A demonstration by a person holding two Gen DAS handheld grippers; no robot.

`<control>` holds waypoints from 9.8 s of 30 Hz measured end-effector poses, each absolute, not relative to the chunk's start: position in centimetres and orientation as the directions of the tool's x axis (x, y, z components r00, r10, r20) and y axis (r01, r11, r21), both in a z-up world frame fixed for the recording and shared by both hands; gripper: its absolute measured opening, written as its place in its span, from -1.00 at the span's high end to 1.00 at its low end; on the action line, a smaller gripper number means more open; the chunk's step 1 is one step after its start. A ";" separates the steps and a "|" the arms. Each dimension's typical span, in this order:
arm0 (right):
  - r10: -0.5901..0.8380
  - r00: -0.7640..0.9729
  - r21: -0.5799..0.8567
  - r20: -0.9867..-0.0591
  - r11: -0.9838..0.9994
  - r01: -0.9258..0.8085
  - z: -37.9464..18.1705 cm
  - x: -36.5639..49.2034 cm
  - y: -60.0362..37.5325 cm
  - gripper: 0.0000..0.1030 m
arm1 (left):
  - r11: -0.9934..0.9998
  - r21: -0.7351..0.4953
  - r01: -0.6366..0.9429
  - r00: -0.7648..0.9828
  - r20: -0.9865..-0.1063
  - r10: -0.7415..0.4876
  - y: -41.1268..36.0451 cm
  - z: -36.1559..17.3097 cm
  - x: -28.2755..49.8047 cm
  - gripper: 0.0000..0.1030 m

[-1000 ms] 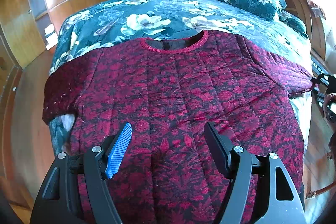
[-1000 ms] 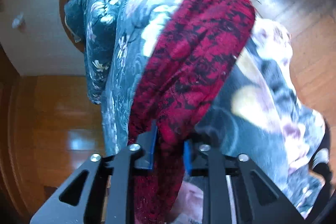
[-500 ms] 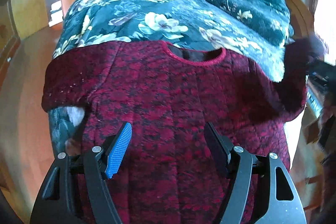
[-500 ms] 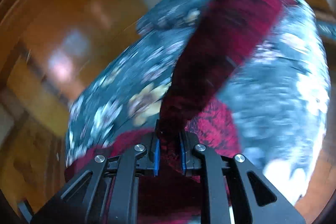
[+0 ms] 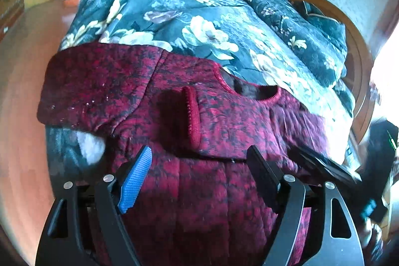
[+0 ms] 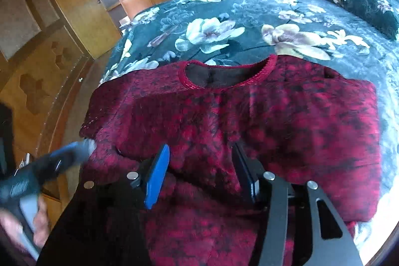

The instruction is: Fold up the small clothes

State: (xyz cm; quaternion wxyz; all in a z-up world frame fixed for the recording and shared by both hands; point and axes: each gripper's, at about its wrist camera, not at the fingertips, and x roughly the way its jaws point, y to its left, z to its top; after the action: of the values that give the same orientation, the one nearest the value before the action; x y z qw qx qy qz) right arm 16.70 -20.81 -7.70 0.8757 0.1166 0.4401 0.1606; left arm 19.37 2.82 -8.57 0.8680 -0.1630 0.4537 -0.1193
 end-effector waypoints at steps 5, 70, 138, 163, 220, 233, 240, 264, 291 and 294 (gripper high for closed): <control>0.339 0.607 0.367 -0.719 0.927 -0.083 -6.6 12.4 -27.6 -0.04 | 0.895 -0.445 -0.034 0.522 -0.771 -0.364 4.2 -10.9 22.2 -0.50; 0.204 0.511 0.163 -0.835 0.979 -0.124 -13.7 15.0 -16.0 -0.22 | -0.173 -0.826 -0.536 0.807 -0.440 -0.394 32.2 -29.5 21.9 -0.13; 0.305 0.748 0.338 -0.589 0.934 -0.115 -0.8 16.4 -27.5 0.66 | 0.939 -0.318 0.129 0.680 -0.661 -0.317 5.9 -6.1 17.5 0.08; 0.172 0.644 0.351 -0.746 0.922 0.161 -8.7 17.2 -35.4 0.06 | 0.994 -0.018 -0.104 0.642 -0.765 0.054 4.7 -8.4 26.8 -0.14; 0.114 0.647 0.195 -0.754 0.979 0.055 -9.4 16.7 -28.8 -0.38 | 0.999 -0.027 -0.020 0.811 -0.585 0.000 2.6 -2.4 14.5 -0.20; 0.313 0.479 0.365 -0.820 0.931 0.015 -11.0 3.8 -31.2 -0.55 | 0.976 -0.207 0.065 0.641 -0.741 -0.199 8.2 -8.3 7.2 -0.33; 0.399 0.406 0.453 -0.822 0.890 0.042 -12.9 -4.7 -32.1 -0.56 | 0.930 -0.360 0.068 0.515 -0.786 -0.342 11.5 -12.6 1.1 -0.33; 0.745 0.360 0.756 -0.561 0.639 -0.142 -6.8 -8.7 -30.8 0.67 | 0.662 -0.708 0.247 0.386 -0.555 -0.737 12.1 -8.8 -1.1 0.80; 0.694 0.579 0.874 -0.429 0.481 0.070 -7.7 4.0 -39.3 -0.55 | 0.649 -0.757 -0.071 0.498 -0.591 -0.635 15.5 -7.5 14.9 -0.30; 0.662 0.579 0.832 -0.476 0.551 0.055 -7.0 2.7 -39.8 -0.60 | 0.771 -0.637 -0.017 0.570 -0.640 -0.516 16.6 -7.2 13.5 -0.45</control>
State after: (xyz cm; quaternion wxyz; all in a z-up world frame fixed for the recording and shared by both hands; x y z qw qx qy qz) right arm 2.69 -39.76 -7.00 0.7768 0.4314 0.4152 0.1954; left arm 13.47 16.61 -7.17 0.8325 -0.3035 0.4388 -0.1497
